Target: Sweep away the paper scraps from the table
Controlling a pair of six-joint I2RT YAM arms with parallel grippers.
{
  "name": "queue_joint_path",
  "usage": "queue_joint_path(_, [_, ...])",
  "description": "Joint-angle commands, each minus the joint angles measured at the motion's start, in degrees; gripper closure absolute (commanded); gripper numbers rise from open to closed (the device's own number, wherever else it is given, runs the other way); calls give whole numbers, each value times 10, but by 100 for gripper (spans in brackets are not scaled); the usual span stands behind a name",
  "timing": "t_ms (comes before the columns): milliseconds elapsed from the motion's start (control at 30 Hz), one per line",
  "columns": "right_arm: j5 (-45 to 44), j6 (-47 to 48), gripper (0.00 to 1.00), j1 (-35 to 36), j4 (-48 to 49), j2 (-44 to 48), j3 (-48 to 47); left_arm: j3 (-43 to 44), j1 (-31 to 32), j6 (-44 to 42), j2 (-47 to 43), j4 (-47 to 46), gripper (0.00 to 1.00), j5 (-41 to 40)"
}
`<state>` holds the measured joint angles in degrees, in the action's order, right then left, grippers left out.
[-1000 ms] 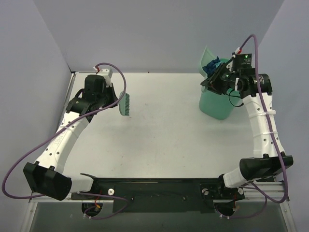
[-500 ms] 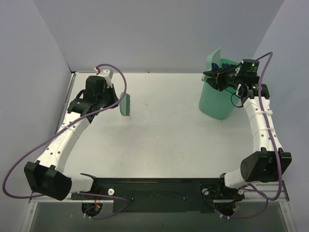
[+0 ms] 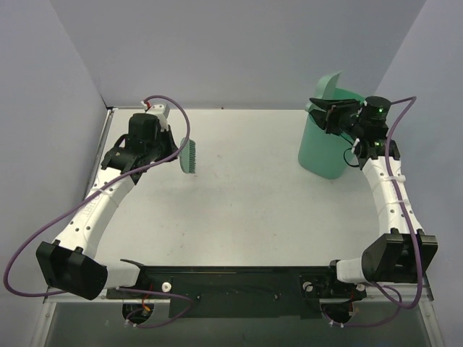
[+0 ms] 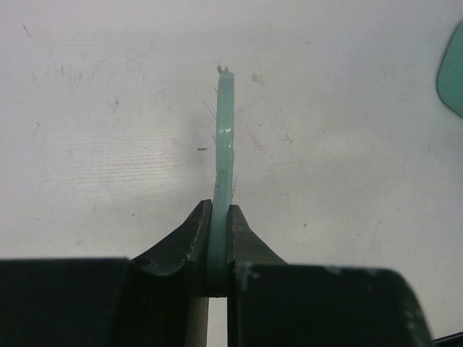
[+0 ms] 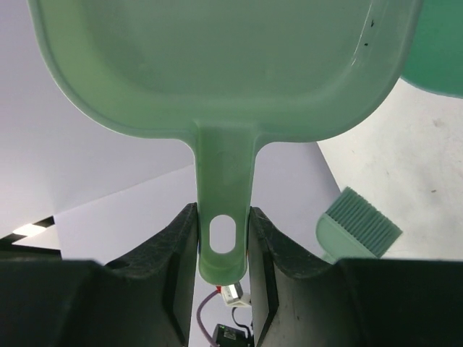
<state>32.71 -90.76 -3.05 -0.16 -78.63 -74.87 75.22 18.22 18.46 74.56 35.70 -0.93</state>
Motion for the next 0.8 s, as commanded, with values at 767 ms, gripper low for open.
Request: queue_joint_path(767, [-216,331,100,167,-197,102,-74,31,2,33,-52,3,100,0])
